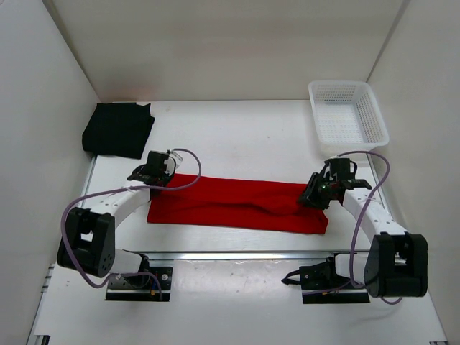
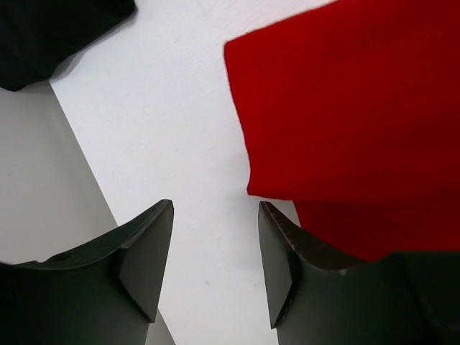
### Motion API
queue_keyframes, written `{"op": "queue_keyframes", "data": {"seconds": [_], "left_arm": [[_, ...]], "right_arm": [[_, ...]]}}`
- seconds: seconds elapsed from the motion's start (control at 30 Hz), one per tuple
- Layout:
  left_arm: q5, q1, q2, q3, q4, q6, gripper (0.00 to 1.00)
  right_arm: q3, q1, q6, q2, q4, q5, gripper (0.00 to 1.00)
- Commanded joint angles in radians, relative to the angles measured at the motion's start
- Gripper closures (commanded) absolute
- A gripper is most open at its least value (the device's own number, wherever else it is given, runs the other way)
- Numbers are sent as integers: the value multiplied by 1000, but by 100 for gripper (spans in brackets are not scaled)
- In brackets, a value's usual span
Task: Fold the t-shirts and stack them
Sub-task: Fold the other side of the tshirt into a rectangle
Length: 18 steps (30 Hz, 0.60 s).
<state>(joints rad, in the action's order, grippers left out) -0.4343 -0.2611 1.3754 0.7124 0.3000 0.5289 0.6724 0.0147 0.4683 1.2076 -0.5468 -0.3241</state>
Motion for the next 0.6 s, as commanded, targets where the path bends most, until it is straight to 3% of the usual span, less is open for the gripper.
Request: {"op": "queue_keyframes", "data": {"seconds": [0.0, 0.13, 0.33, 0.47, 0.57], "left_arm": [[-5, 2, -51, 83, 85, -59, 39], [81, -13, -38, 195, 163, -128, 38], [287, -76, -7, 308, 249, -196, 36], [440, -144, 11, 326, 264, -199, 38], [519, -258, 11, 344, 216, -137, 39]], "right_arm": [[-19, -13, 4, -66, -10, -12, 68], [-33, -58, 7, -102, -9, 0, 64], [-79, -56, 15, -83, 86, -42, 50], [-53, -21, 43, -53, 142, -32, 50], [-22, -34, 49, -25, 119, -4, 50]]}}
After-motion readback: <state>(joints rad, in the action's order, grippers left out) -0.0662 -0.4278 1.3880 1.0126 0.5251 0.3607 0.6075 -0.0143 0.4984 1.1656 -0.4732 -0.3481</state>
